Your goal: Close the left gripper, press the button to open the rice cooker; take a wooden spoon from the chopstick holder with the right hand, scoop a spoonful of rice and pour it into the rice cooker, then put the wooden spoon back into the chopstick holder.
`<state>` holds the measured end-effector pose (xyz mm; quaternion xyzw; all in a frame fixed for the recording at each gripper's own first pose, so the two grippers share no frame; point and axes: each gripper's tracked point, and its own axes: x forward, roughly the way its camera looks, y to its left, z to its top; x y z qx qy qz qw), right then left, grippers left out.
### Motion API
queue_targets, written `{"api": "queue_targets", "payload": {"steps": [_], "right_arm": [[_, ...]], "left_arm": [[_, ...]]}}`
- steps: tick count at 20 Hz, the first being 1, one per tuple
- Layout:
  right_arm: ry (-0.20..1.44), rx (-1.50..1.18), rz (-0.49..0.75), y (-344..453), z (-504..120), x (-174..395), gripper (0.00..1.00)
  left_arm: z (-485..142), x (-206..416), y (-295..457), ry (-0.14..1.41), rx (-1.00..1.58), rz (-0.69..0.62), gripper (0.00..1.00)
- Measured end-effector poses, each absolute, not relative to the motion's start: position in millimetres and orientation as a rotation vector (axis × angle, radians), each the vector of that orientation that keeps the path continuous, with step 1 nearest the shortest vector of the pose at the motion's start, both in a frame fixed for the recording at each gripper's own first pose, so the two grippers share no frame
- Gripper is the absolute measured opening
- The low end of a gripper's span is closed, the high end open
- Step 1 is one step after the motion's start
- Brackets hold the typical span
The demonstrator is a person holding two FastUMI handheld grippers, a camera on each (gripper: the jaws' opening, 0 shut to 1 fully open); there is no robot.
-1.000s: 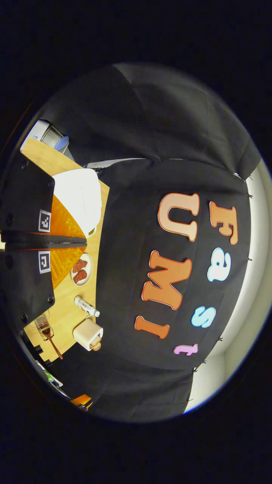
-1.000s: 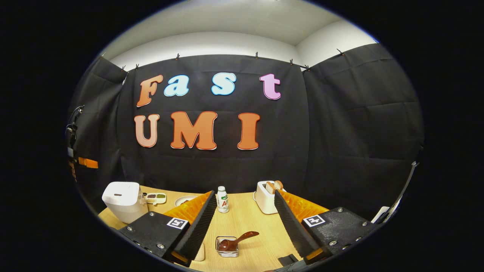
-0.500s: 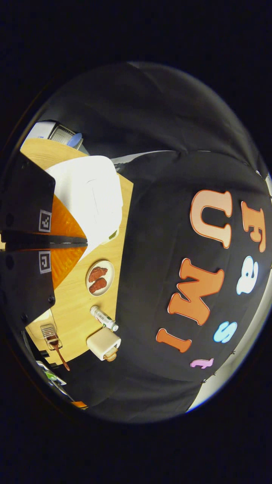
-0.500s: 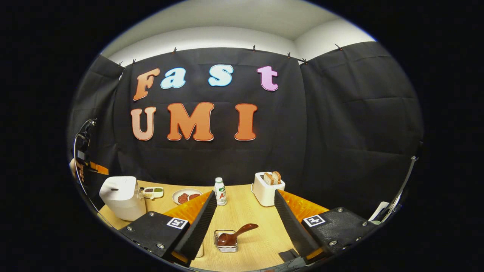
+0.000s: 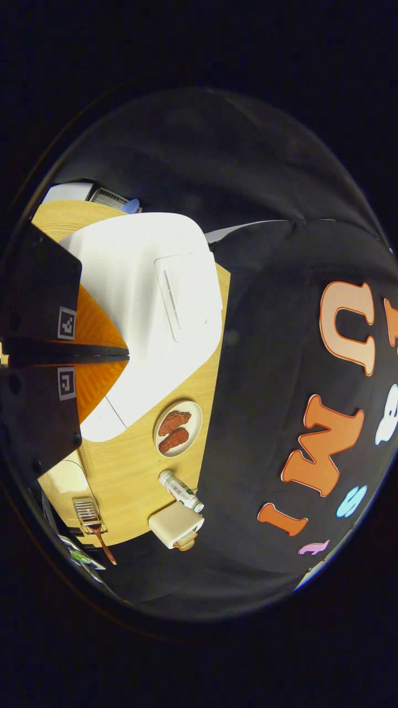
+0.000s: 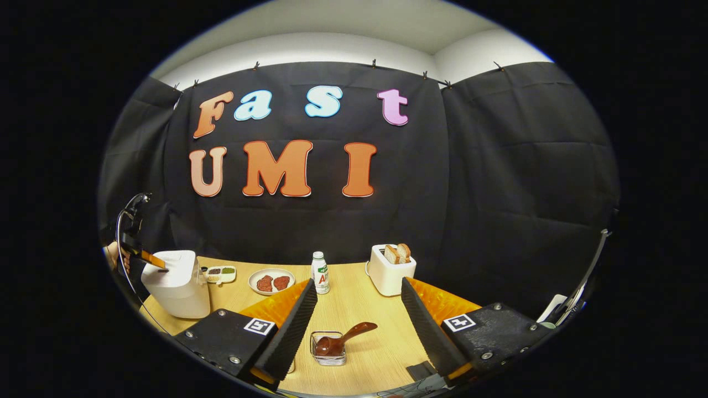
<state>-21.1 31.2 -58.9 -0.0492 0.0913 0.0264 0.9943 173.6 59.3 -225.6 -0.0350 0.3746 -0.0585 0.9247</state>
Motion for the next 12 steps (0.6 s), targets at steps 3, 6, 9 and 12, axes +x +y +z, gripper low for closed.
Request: {"api": "queue_targets", "payload": {"steps": [3, 6, 9, 12], "right_arm": [[0.187, -0.094, 0.06, 33.3, -60.6, -20.4, 0.95], [0.197, -0.095, 0.068, 35.6, -65.1, -22.0, 0.95], [0.197, -0.089, 0.073, 35.7, -65.2, -24.8, 0.95], [0.191, -0.083, 0.07, 34.0, -62.9, -26.1, 0.95]], "left_arm": [[-232.3, 173.0, 58.9, 0.772, -0.089, -0.114, 0.04], [-241.1, 166.9, 58.9, 0.82, -0.112, -0.113, 0.04], [-236.0, 168.4, 58.9, 0.786, -0.116, -0.111, 0.05], [-198.2, 177.4, 60.6, 0.668, -0.116, -0.079, 0.04]]}}
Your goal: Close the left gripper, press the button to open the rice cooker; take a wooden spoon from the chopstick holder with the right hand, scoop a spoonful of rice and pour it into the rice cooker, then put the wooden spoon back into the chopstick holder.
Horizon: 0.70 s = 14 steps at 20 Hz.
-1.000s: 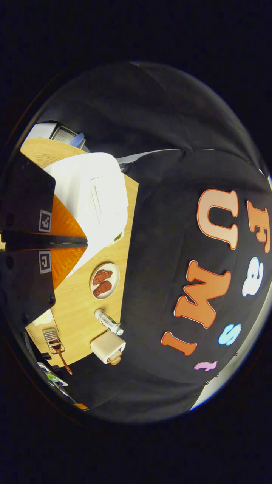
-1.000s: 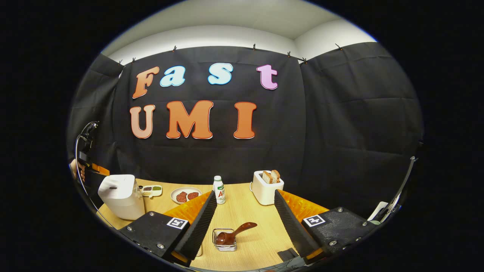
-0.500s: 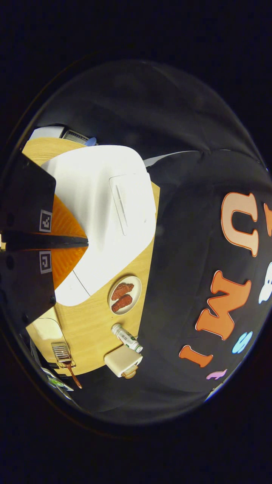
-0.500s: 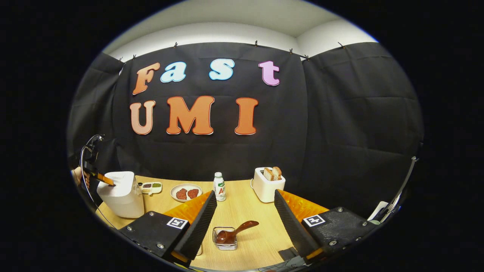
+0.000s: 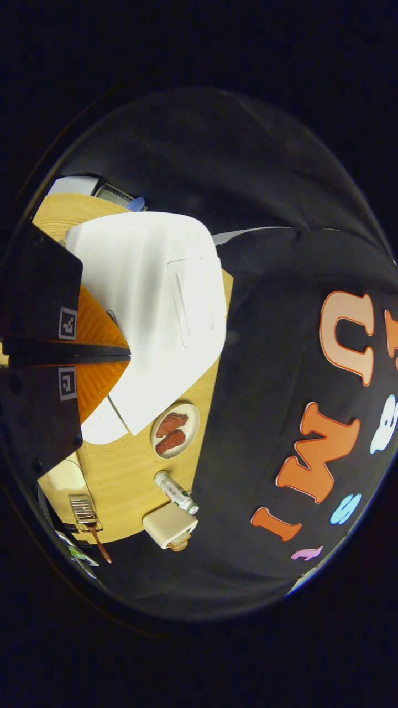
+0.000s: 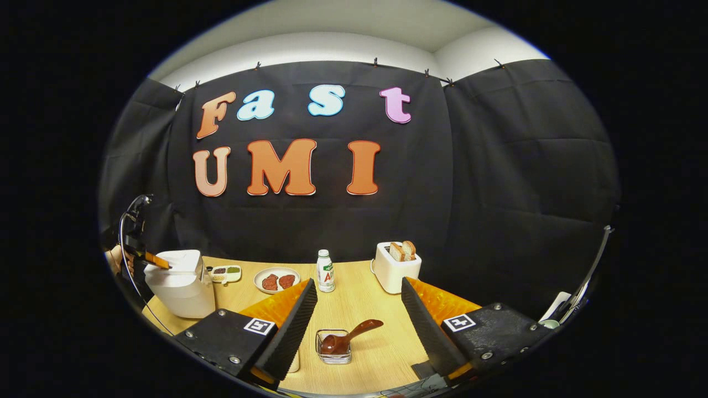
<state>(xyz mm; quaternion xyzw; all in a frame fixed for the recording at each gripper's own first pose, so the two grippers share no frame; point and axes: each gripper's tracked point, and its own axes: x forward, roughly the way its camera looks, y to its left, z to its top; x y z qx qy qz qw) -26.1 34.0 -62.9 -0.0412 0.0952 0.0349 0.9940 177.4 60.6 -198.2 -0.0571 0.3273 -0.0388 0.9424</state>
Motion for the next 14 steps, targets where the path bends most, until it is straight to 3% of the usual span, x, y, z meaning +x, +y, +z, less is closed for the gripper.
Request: {"api": "queue_targets", "payload": {"steps": [6, 14], "right_arm": [[0.177, -0.074, 0.07, 32.8, -58.4, -31.2, 0.95], [0.157, -0.067, 0.068, 27.9, -53.7, -32.0, 0.95]], "left_arm": [[-75.0, 173.9, 75.4, 0.378, -0.06, -0.018, 0.04], [-22.5, 111.8, 73.3, 0.245, -0.087, -0.022, 0.04]]}}
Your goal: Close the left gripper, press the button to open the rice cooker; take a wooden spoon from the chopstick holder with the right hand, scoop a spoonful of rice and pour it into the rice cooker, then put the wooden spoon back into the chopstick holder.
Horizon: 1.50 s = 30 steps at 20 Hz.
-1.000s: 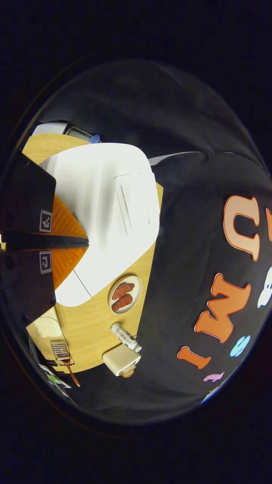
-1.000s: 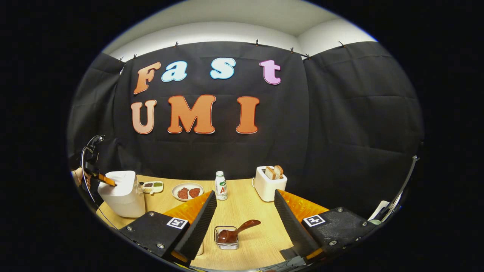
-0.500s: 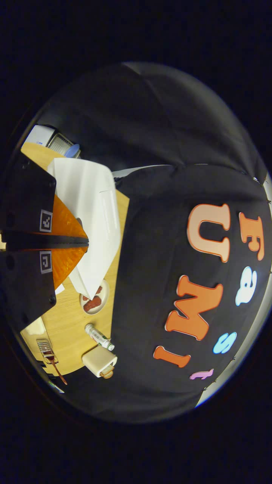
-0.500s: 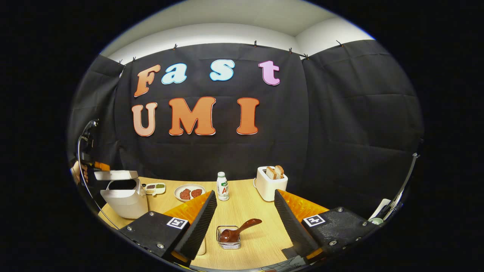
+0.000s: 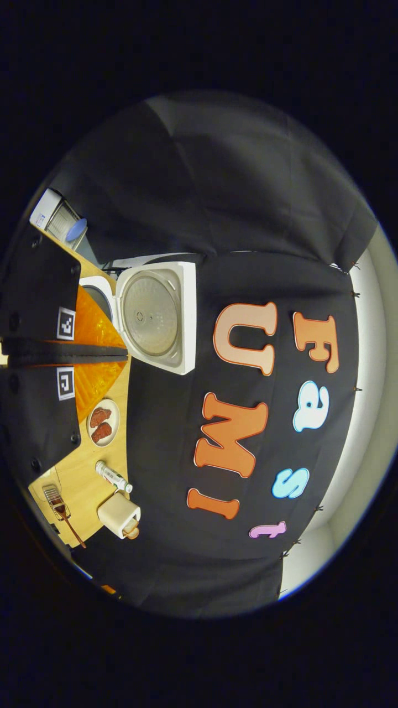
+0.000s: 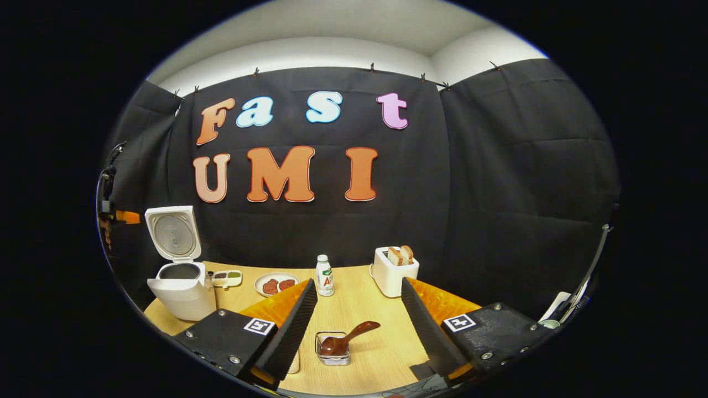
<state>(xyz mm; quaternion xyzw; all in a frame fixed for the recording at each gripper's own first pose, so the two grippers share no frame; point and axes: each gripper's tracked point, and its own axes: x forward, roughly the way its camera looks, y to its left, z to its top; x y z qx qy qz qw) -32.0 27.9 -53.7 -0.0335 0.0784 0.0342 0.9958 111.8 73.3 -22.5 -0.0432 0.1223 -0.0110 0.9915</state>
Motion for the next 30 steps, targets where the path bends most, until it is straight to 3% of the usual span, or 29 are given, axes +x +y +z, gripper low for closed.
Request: {"api": "queue_targets", "payload": {"steps": [10, 11, 12, 15, 16, 17, 20, 23, 24, 30], "right_arm": [[0.161, -0.061, 0.055, 23.6, -81.0, -9.3, 0.95], [0.163, -0.061, 0.054, 22.7, -85.5, -5.4, 0.95], [0.168, -0.058, 0.056, 22.7, -91.9, -2.0, 0.95], [0.201, -0.042, 0.058, 22.0, -115.1, 6.4, 0.95], [0.212, -0.037, 0.055, 21.0, -122.0, 10.0, 0.95], [0.217, -0.028, 0.051, 19.2, -128.2, 14.3, 0.95], [0.25, 0.016, 0.036, 13.0, -149.6, 29.2, 0.95], [0.297, 0.071, 0.017, 7.8, -173.2, 41.0, 0.95], [0.306, 0.084, 0.014, 8.2, -179.4, 43.7, 0.95], [0.411, 0.211, 0.001, 10.3, -230.4, 52.0, 0.95]], "left_arm": [[0.5, 54.9, 97.4, 0.132, -0.068, 0.079, 0.05], [4.6, 50.2, 96.3, 0.126, -0.052, 0.078, 0.09], [3.7, 51.2, 92.5, 0.124, -0.056, 0.069, 0.41], [13.3, 44.7, 96.1, 0.106, -0.076, 0.09, 0.34], [17.8, 42.8, 97.5, 0.094, -0.079, 0.098, 0.34], [22.6, 34.6, 95.1, 0.088, -0.078, 0.1, 0.41], [28.5, 28.4, 91.1, 0.076, -0.053, 0.102, 0.9], [34.7, 21.5, 92.8, 0.055, -0.056, 0.136, 0.86], [38.4, 14.5, 90.3, 0.053, -0.06, 0.136, 1.0], [33.6, 11.7, 93.5, 0.066, -0.043, 0.17, 1.0]]}}
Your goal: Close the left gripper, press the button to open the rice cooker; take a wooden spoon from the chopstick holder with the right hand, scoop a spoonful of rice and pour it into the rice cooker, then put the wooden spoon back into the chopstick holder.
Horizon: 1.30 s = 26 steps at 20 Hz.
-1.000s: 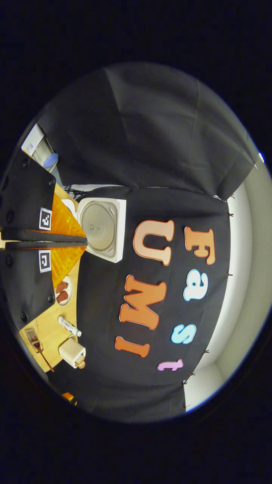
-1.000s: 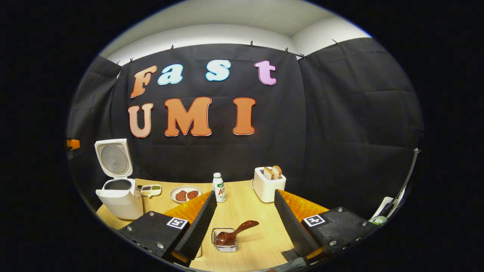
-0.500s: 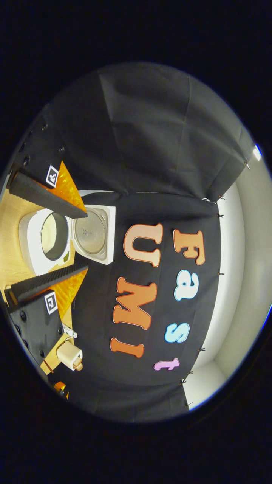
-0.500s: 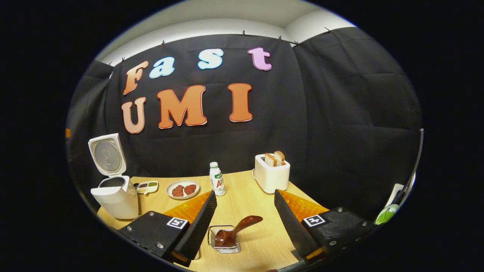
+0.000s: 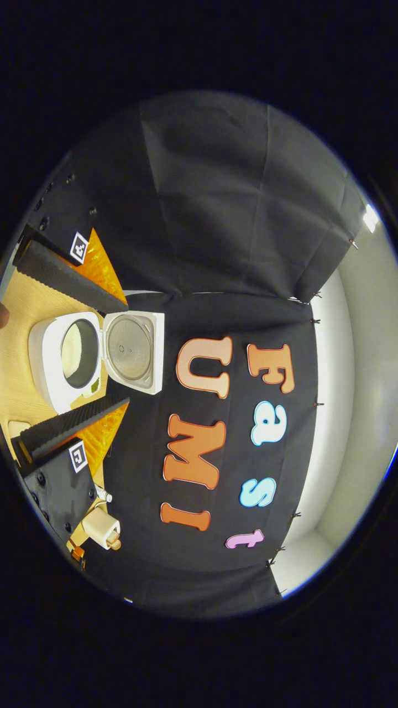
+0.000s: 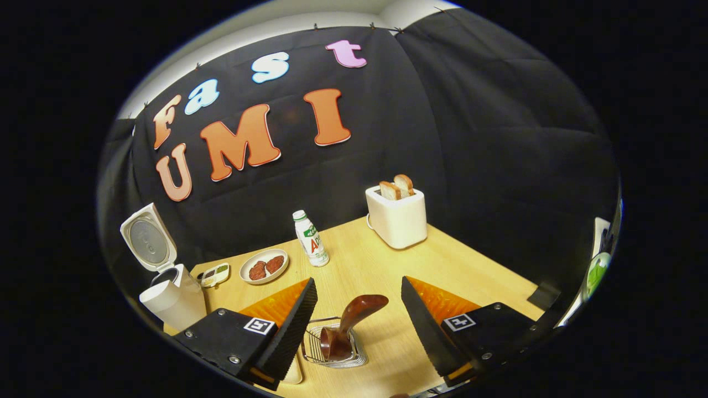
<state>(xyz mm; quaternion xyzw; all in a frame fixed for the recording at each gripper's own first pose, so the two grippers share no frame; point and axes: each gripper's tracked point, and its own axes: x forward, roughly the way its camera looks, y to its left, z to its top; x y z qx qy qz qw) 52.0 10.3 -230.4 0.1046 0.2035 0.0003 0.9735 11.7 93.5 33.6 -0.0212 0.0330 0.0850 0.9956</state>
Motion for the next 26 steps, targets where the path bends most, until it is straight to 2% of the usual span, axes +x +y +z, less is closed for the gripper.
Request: {"api": "queue_targets", "payload": {"steps": [7, 9, 10, 11, 12, 13, 15, 16, 22, 26], "right_arm": [[0.523, 0.457, 0.039, 33.3, -270.4, 51.2, 0.94], [0.536, 0.506, 0.045, 39.1, -276.2, 51.9, 0.88], [0.538, 0.524, 0.048, 40.8, -278.2, 52.2, 0.78], [0.549, 0.535, 0.051, 43.6, -282.1, 52.4, 0.74], [0.56, 0.541, 0.05, 44.8, -286.0, 52.5, 0.64], [0.569, 0.546, 0.052, 45.5, -289.3, 53.4, 0.59], [0.612, 0.551, 0.05, 46.8, -297.7, 50.2, 0.44], [0.607, 0.557, 0.042, 45.4, -298.8, 52.1, 0.29], [0.625, 0.445, 0.02, 45.9, -298.3, 50.8, 0.12], [0.594, 0.387, 0.02, 48.9, -280.8, 50.9, 0.08]], "left_arm": [[25.9, 5.3, 105.6, 0.089, -0.028, 0.208, 1.0], [23.1, 6.2, 106.7, 0.097, -0.024, 0.213, 1.0], [21.8, 7.9, 106.8, 0.102, -0.022, 0.212, 1.0], [20.4, 9.1, 107.7, 0.105, -0.022, 0.212, 1.0], [20.1, 9.7, 108.7, 0.107, -0.023, 0.214, 1.0], [17.4, 10.0, 109.0, 0.112, -0.026, 0.215, 1.0], [11.9, 10.5, 109.3, 0.126, -0.029, 0.214, 1.0], [9.8, 11.6, 109.4, 0.132, -0.026, 0.213, 1.0], [9.2, 5.4, 114.5, 0.134, -0.028, 0.219, 1.0], [12.8, 0.0, 120.2, 0.128, -0.022, 0.227, 1.0]]}}
